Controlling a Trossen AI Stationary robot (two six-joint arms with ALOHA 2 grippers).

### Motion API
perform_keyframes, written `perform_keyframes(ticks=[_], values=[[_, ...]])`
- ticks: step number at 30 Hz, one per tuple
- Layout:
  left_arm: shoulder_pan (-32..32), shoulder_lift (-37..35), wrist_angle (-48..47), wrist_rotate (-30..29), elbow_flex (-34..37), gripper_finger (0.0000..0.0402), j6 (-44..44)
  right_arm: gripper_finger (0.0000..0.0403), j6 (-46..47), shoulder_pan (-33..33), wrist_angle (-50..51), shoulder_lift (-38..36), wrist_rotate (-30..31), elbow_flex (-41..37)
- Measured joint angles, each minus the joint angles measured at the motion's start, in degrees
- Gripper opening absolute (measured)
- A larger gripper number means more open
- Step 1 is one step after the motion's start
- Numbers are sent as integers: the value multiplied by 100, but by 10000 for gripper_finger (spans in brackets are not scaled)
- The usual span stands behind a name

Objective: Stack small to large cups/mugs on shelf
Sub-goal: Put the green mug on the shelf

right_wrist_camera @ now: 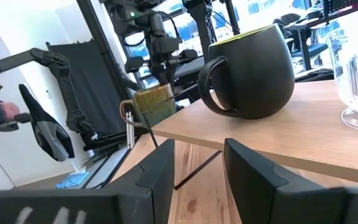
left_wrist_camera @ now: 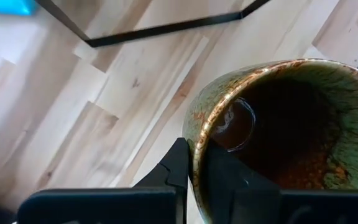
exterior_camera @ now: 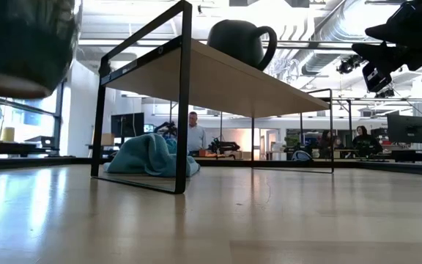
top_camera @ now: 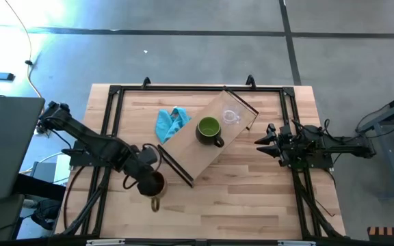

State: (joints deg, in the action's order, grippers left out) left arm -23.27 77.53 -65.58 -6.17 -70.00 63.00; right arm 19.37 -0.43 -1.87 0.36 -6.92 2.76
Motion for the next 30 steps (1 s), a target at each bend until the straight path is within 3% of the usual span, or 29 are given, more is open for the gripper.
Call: perform_keyframes(ticks=[17, 30], values=[[71, 6, -1544, -1140, -1952, 14, 945, 131, -31, 0, -2, 0, 25, 0], [918, 397, -1664, -980, -2804, 14, 1027, 131, 50, 0, 26, 19, -51, 0]])
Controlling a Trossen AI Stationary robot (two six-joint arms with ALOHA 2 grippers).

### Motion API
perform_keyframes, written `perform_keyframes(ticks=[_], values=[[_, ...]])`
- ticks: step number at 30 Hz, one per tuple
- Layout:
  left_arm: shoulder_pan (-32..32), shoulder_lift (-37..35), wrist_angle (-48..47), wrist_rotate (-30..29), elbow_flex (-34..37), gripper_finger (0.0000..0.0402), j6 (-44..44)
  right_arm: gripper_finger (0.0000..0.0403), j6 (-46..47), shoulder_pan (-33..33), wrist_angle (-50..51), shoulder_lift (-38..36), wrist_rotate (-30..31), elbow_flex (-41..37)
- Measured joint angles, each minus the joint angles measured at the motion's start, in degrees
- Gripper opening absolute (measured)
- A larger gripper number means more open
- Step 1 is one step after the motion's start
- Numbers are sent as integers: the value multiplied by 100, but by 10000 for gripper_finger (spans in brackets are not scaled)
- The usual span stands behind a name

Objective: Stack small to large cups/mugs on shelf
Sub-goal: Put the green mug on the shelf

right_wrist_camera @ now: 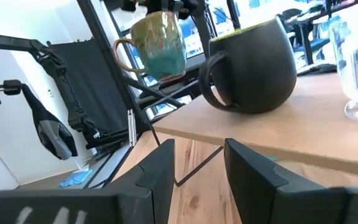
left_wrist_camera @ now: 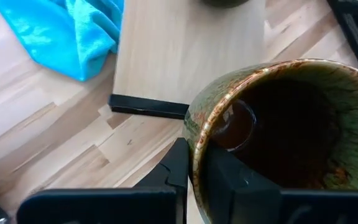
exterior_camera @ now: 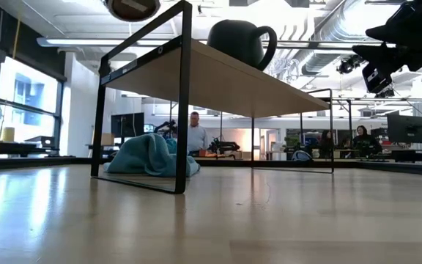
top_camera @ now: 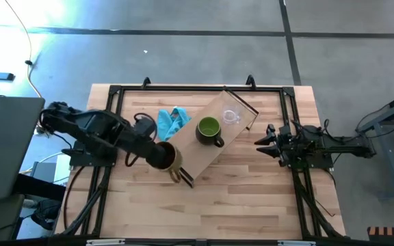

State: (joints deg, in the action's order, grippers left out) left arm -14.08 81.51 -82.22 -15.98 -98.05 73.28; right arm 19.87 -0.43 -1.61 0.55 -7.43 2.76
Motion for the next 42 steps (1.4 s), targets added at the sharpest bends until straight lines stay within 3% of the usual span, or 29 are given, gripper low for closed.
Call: perform_keyframes(ticks=[13, 20, 24, 42], values=[[671, 687, -601, 183, -1395, 14, -186, 131, 130, 0, 96, 38, -26, 0], [712, 1262, -784, 275, -2035, 14, -79, 131, 186, 0, 409, 49, -29, 0], [771, 1510, -780, 475, -2097, 14, -62, 131, 279, 0, 597, 51, -29, 0], [1051, 1734, -778, 394, -2105, 14, 239, 131, 320, 0, 610, 51, -40, 2]])
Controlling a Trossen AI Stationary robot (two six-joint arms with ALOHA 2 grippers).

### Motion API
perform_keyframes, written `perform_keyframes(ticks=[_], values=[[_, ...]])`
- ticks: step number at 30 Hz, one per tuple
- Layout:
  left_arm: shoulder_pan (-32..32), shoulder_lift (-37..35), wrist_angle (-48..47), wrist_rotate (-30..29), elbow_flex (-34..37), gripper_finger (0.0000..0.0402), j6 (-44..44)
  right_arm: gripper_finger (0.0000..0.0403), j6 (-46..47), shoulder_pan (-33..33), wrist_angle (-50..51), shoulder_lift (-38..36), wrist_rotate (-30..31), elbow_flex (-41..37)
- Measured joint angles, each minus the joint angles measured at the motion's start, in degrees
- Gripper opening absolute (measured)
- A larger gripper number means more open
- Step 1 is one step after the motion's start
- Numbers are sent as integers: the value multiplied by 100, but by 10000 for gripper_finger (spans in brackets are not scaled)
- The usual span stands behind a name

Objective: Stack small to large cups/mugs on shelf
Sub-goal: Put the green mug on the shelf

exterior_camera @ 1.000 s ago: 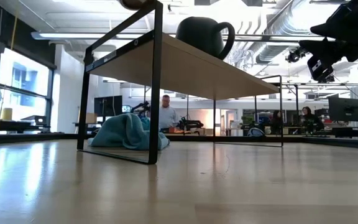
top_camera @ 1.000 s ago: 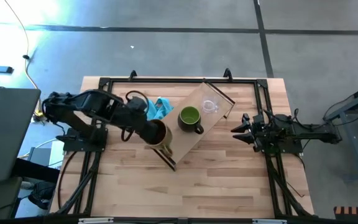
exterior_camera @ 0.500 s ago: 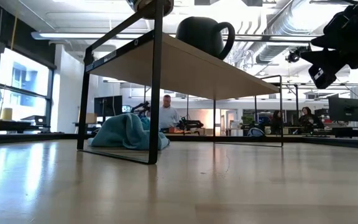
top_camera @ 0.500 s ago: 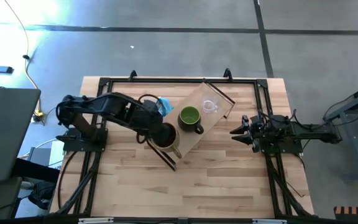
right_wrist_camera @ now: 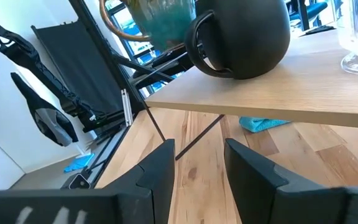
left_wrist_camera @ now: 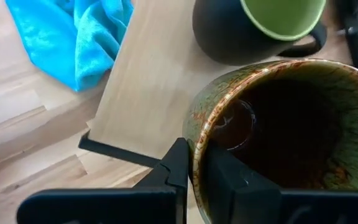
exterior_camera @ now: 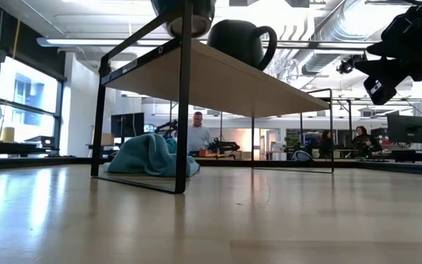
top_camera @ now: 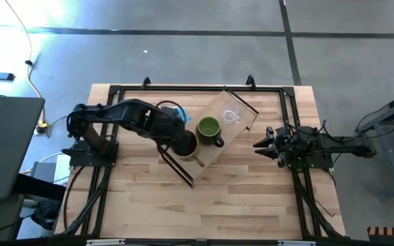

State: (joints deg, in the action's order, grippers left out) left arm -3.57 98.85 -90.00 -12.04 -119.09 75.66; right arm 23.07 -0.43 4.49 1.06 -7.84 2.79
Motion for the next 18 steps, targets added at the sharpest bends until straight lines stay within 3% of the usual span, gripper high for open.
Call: perform_keyframes(ticks=[4, 18], values=[[108, 96, -1, 281, -3, 14, -202, 131, 14, 0, 1, 12, -4, 0], [248, 266, 17, 379, -1, 14, -34, 131, 25, 0, 2, 44, -81, 0]])
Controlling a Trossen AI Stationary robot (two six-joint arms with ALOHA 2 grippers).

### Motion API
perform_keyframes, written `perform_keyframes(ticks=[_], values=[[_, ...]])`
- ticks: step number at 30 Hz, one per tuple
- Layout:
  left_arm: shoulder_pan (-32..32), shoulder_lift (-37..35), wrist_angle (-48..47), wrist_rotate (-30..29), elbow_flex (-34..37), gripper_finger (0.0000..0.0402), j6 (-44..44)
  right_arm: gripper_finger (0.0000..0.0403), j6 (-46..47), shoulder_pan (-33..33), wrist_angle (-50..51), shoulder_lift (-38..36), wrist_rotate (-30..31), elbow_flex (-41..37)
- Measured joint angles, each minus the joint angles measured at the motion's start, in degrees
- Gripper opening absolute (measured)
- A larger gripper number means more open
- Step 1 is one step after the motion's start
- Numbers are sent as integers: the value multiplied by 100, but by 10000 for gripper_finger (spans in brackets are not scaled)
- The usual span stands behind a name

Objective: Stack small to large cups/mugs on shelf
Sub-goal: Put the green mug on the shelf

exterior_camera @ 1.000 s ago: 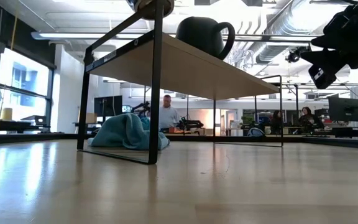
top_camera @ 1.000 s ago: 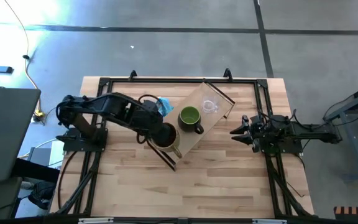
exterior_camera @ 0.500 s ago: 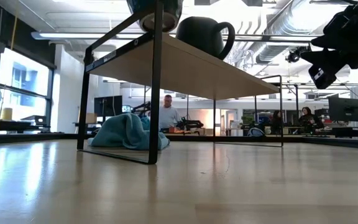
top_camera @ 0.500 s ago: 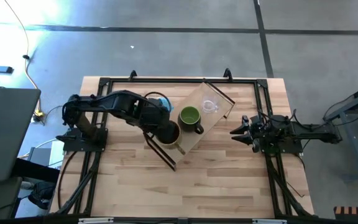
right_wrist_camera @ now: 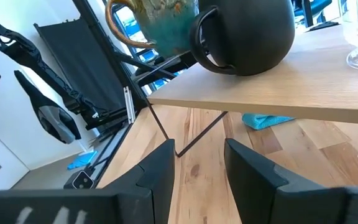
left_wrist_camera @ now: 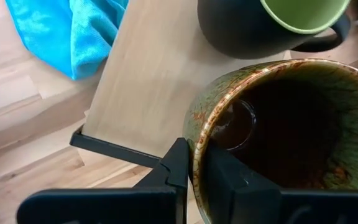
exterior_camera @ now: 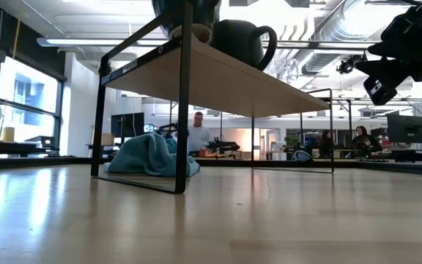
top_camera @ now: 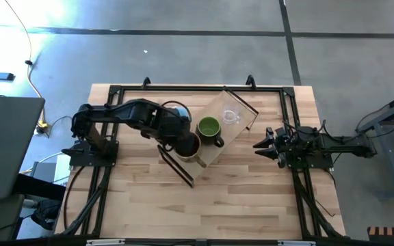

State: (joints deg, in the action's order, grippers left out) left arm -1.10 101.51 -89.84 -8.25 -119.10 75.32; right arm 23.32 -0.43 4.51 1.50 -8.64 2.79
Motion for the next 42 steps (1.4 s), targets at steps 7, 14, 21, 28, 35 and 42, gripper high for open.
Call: perform_keyframes(ticks=[7, 14, 21, 28, 35, 42], values=[[-3, 51, -9, 120, -1, 14, 60, 131, -38, 0, 0, 0, 0, 0], [-3, 143, -18, 118, -7, 14, 18, 131, -40, 0, 0, 0, -22, 0], [-3, 195, -18, 135, -1, 14, -6, 131, -25, 0, -3, 0, -92, 0], [-3, 206, -18, 133, 1, 14, -10, 131, -26, 0, -4, 0, -94, 0], [-3, 206, -18, 128, 1, 14, -12, 131, -38, 0, -4, 0, -96, 0], [-3, 206, -18, 110, 1, 14, -47, 131, -27, 0, -4, 0, -98, 0]])
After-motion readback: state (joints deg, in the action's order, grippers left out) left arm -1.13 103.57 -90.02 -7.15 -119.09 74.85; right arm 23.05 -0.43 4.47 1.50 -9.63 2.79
